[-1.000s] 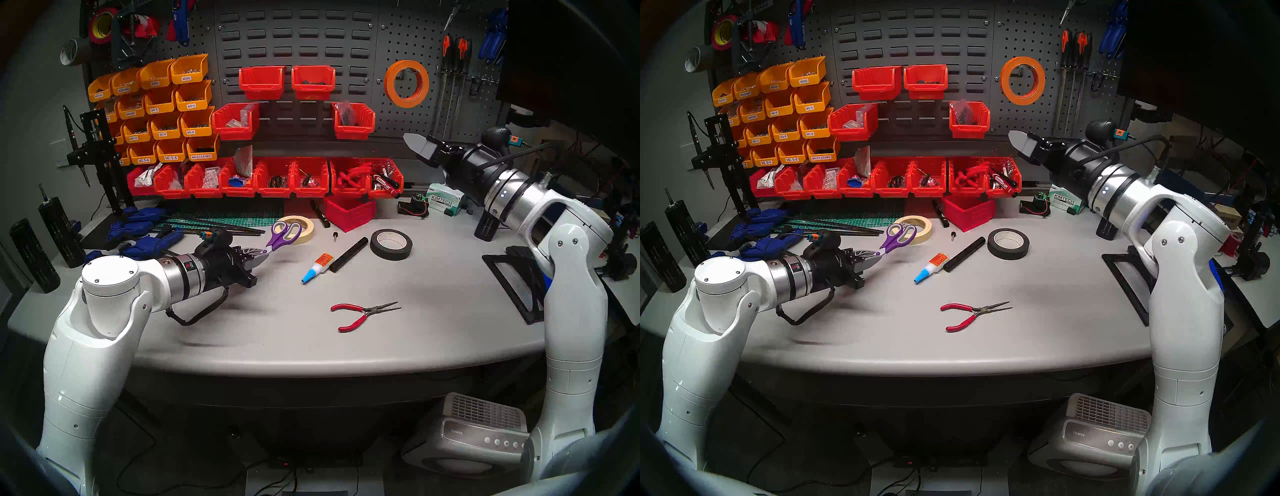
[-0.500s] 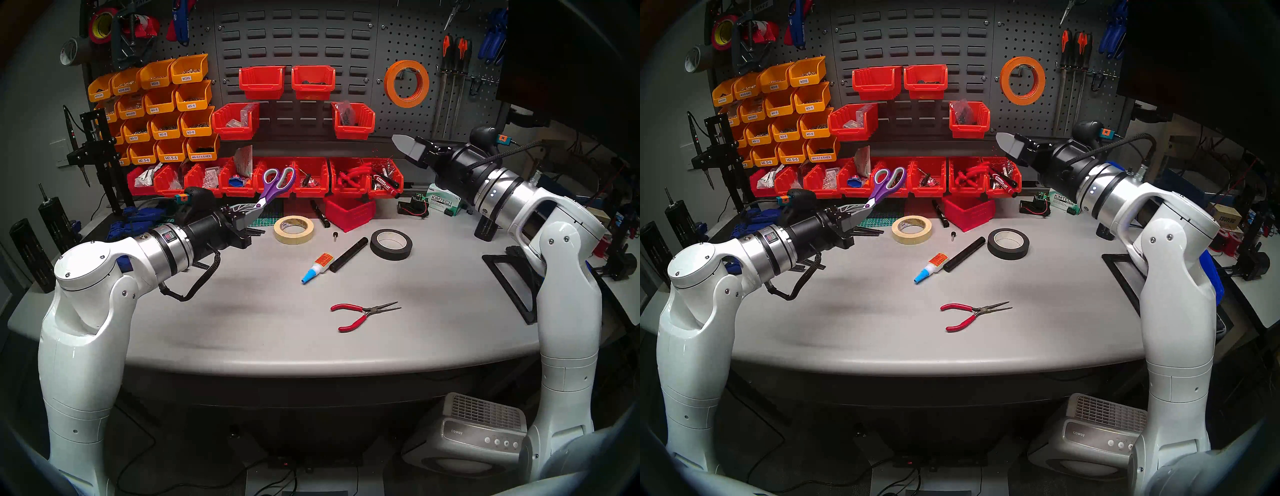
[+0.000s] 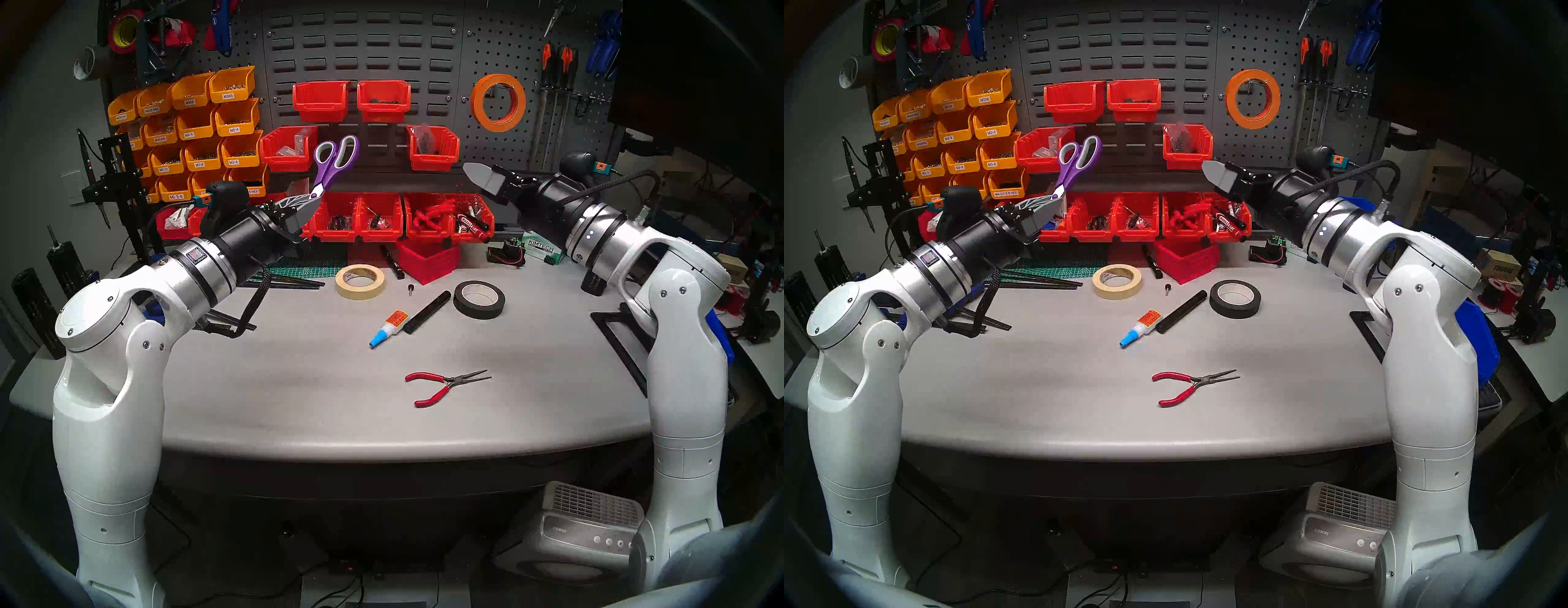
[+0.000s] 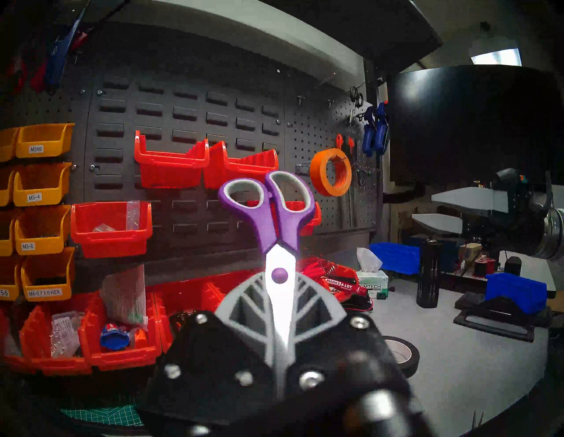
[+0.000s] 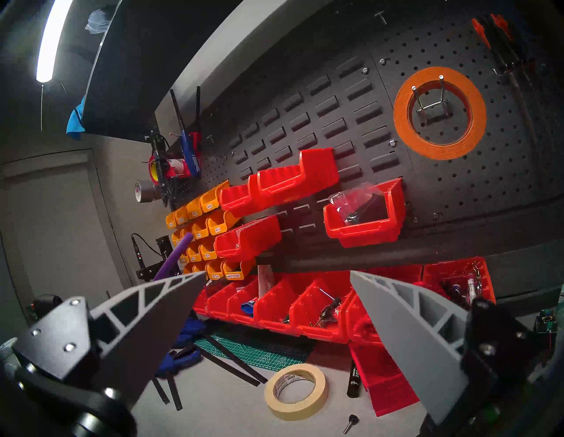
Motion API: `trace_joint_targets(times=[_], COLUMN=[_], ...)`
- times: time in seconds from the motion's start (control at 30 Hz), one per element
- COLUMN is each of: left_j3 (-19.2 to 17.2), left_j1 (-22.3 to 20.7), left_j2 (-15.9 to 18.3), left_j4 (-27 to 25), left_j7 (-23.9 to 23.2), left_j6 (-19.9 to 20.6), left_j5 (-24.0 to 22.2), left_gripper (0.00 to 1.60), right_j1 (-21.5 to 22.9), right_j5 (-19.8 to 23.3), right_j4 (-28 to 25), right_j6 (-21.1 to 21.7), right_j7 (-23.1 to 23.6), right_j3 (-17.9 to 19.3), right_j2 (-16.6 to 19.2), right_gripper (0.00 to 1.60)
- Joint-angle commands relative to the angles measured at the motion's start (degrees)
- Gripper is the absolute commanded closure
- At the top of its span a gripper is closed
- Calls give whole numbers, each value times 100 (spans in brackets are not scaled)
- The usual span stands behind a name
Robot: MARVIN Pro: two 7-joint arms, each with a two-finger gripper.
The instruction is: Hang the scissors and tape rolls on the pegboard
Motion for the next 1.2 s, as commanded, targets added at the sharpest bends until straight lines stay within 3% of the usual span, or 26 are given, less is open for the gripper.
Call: trace_joint_targets(times=[0.0, 0.43, 0.8, 1.17], left_j3=[174, 500, 493, 307], left_j1=[-141, 96, 247, 475], left_j2=[-275, -414, -490, -609], left_j4=[-196, -216, -287, -540], left_j7=[155, 286, 260, 167], left_j6=[-456, -1058, -1095, -999], left_j5=[87, 438, 382, 139], left_gripper=[160, 160, 160, 160], right_j1=[270, 651, 992, 1236], right_j5=[288, 801, 1126, 1102], right_j4=[13, 329, 528, 855], right_j6=[-36, 25, 109, 111], right_j7=[34, 255, 495, 500], right_j3=[-43, -480, -914, -1354], right_j2=[-276, -602, -752, -882], right_gripper=[0, 0, 0, 0])
